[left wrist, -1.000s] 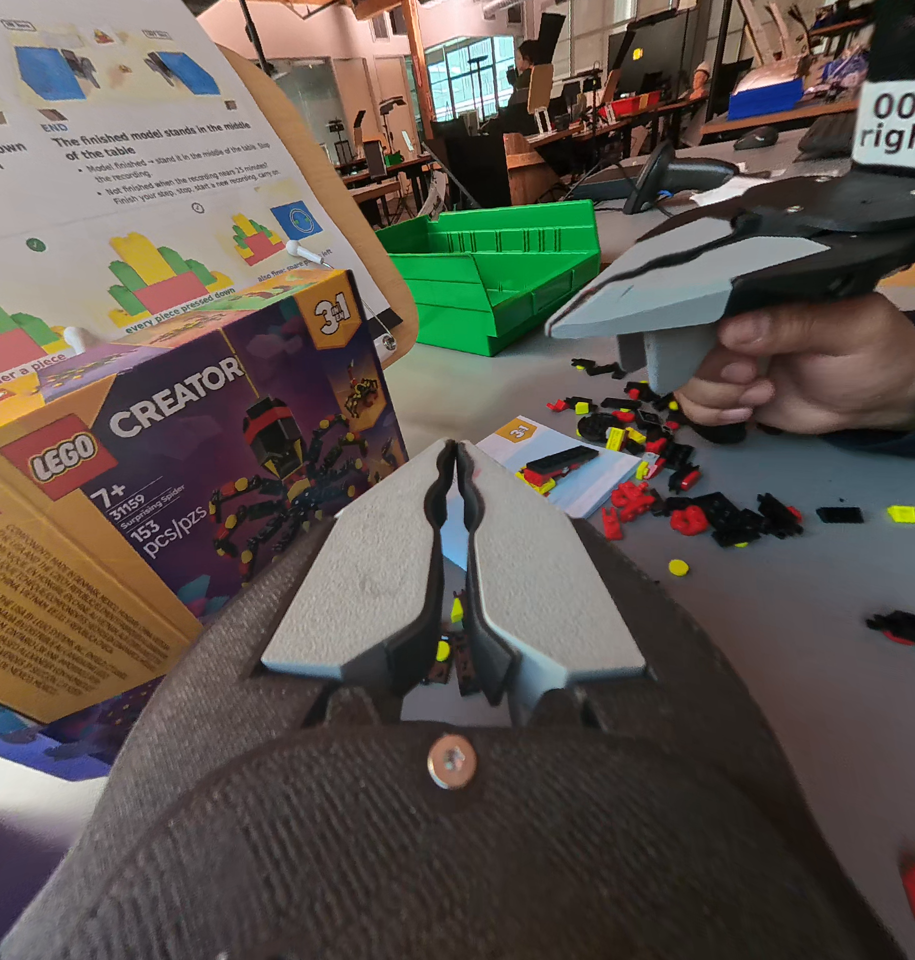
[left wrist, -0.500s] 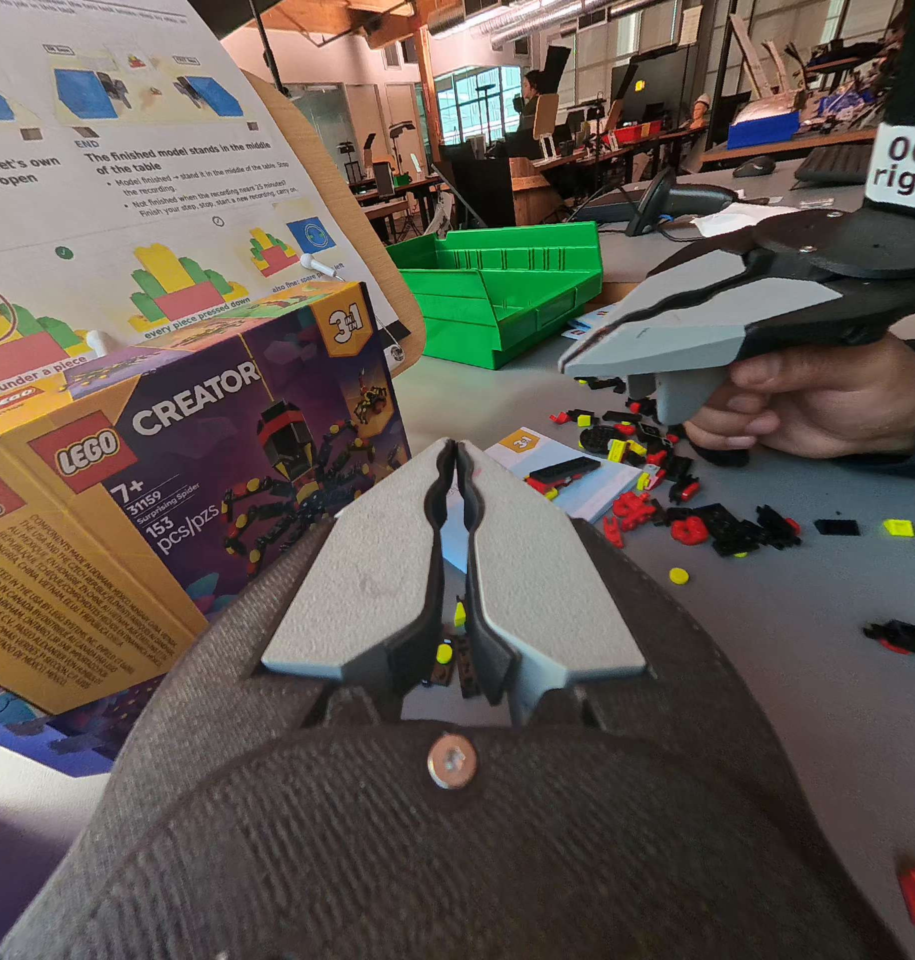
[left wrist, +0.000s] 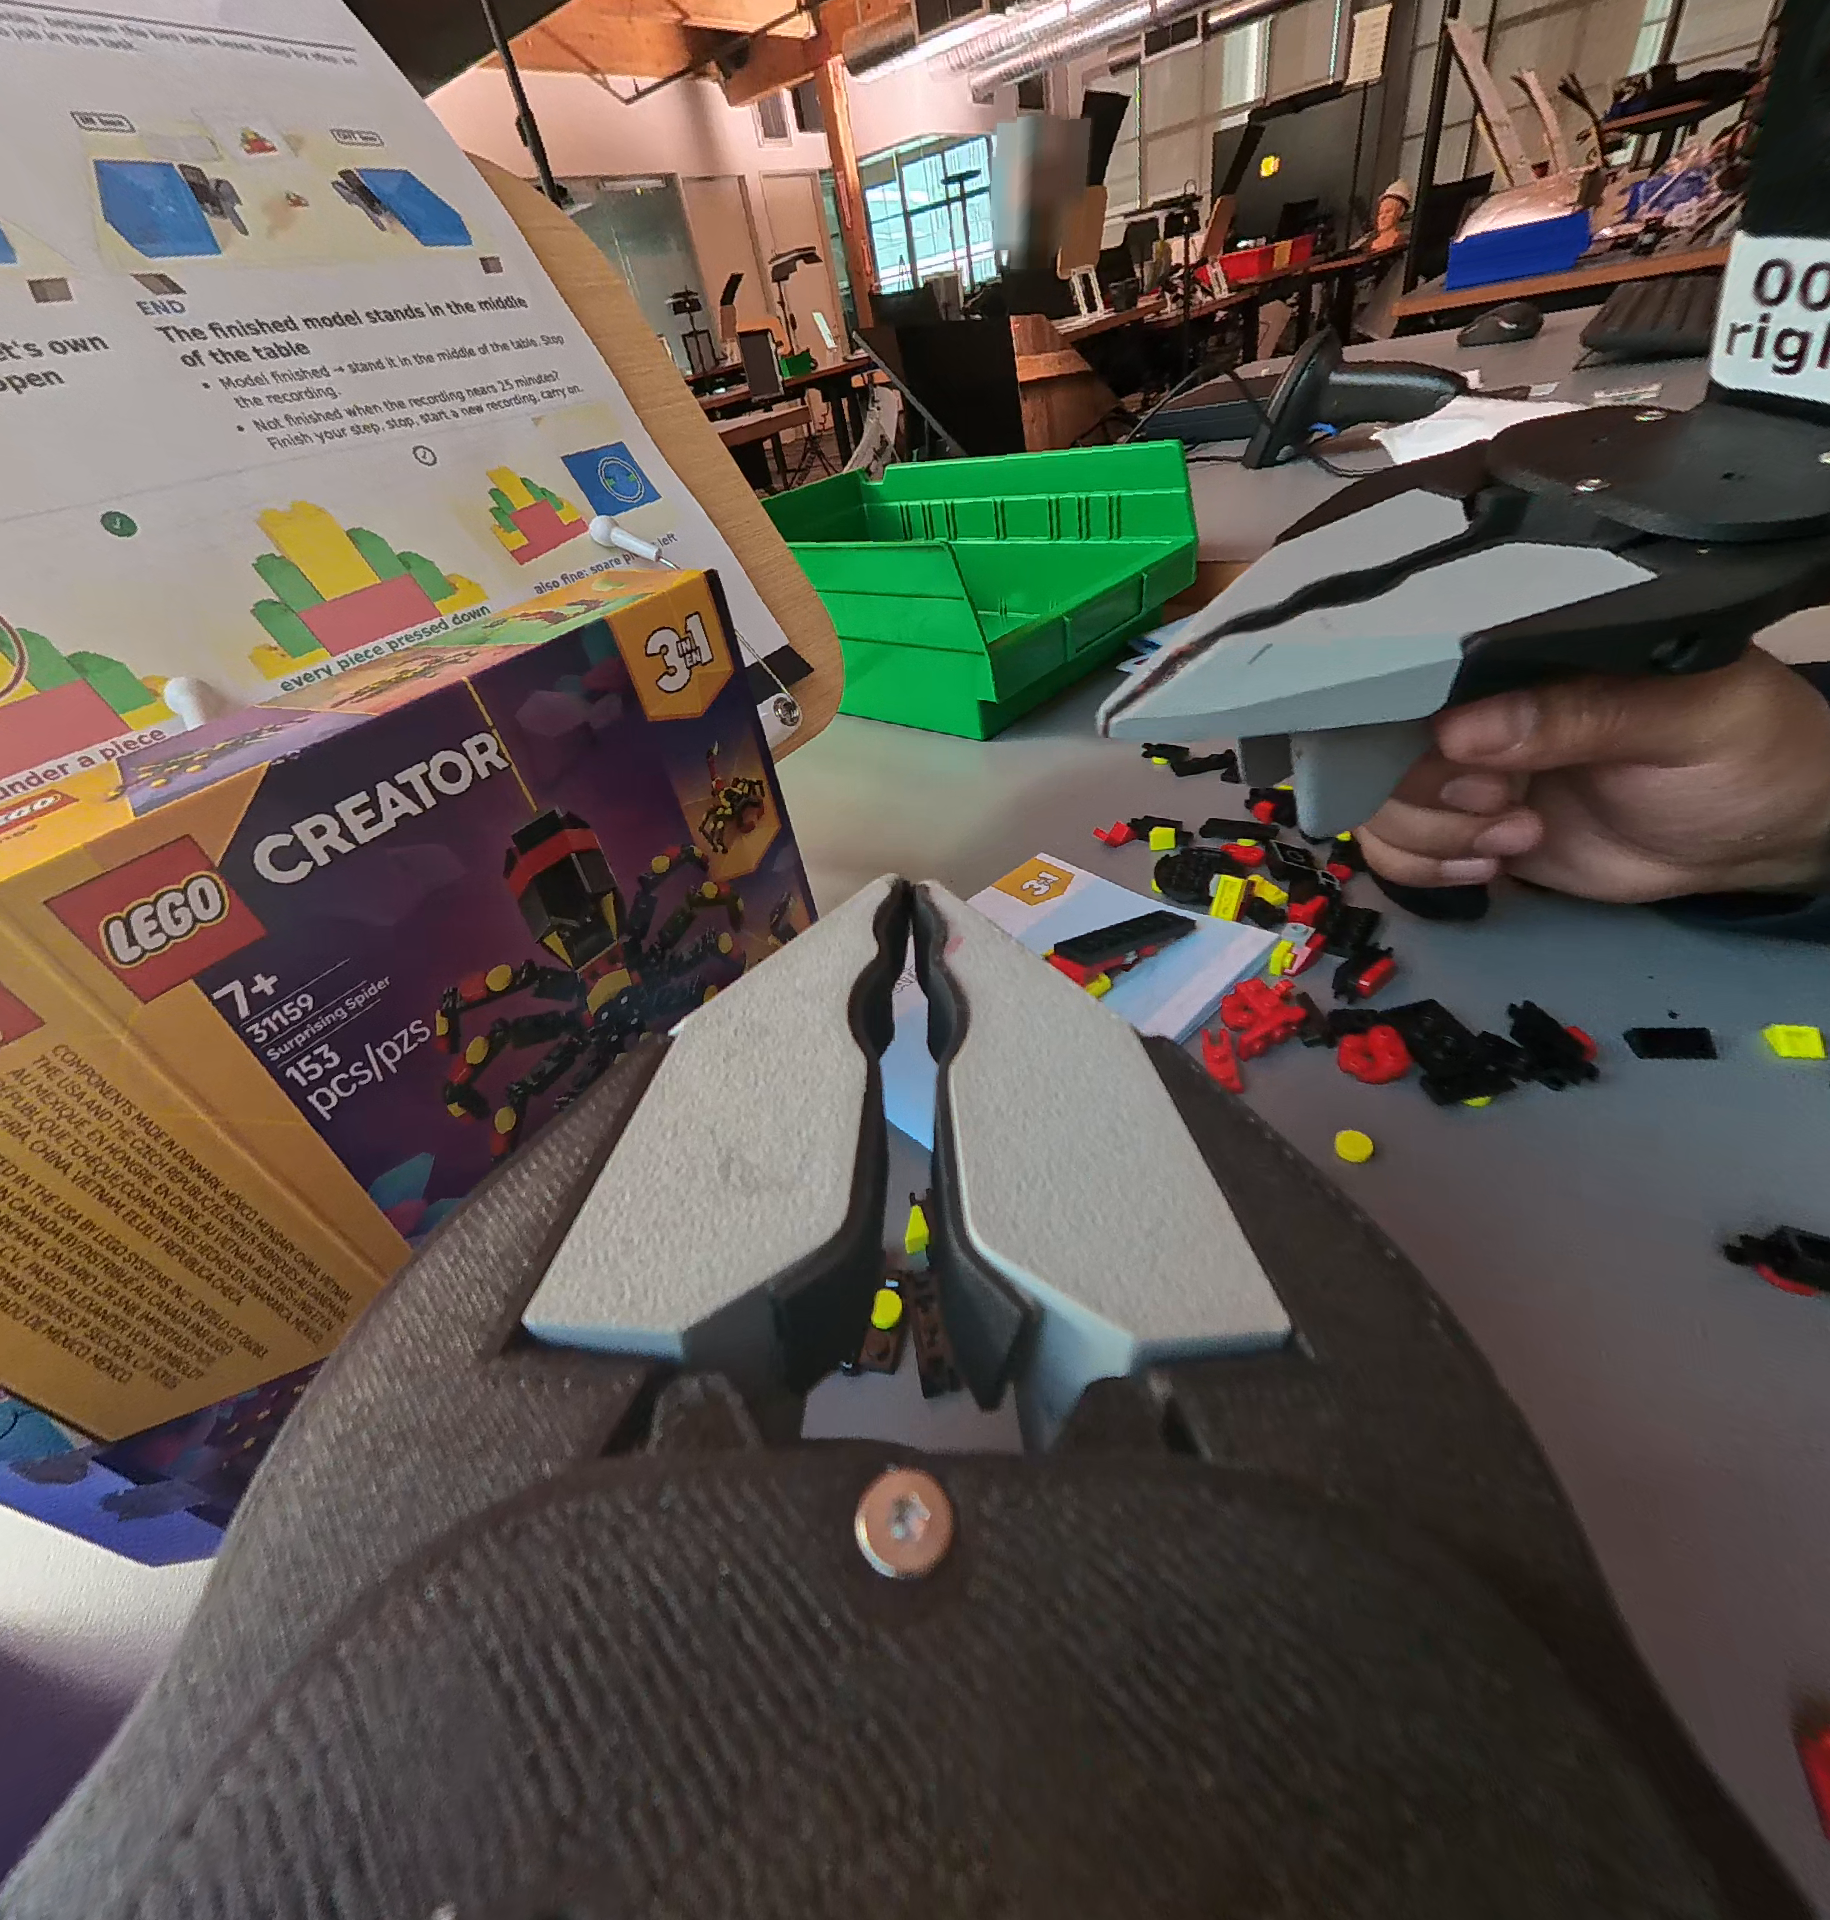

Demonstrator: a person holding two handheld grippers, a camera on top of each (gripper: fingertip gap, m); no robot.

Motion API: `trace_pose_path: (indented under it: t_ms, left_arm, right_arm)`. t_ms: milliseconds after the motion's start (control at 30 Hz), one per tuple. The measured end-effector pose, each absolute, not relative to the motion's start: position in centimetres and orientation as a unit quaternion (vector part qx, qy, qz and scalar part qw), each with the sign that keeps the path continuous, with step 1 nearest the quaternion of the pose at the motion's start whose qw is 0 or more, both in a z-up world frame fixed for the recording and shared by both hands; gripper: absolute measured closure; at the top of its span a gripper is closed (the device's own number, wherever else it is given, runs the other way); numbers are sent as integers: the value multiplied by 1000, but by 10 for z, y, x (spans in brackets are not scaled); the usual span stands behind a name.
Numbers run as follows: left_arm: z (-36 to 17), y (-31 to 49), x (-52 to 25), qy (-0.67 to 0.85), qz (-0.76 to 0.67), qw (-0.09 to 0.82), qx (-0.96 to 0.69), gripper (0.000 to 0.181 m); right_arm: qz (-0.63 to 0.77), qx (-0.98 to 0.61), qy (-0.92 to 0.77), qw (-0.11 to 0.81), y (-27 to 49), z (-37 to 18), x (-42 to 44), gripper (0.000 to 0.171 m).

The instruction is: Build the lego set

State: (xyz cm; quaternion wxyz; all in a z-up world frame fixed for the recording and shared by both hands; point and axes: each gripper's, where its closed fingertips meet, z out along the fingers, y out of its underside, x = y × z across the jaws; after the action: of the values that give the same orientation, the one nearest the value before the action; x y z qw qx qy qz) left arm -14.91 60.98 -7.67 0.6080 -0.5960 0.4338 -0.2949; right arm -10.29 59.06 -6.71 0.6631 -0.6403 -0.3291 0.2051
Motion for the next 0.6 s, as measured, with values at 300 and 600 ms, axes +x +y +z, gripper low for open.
trace_pose_path:
  t_ms: [300, 600]
  left_arm:
    - [-75, 610, -150, 430, -293, 614, -594, 181]
    - [-76, 609, -150, 434, -289, 614, -593, 181]
  right_arm:
    - [81, -701, -277, 653, 617, -77, -66, 171]
    - [72, -713, -244, 654, 622, -68, -45, 171]
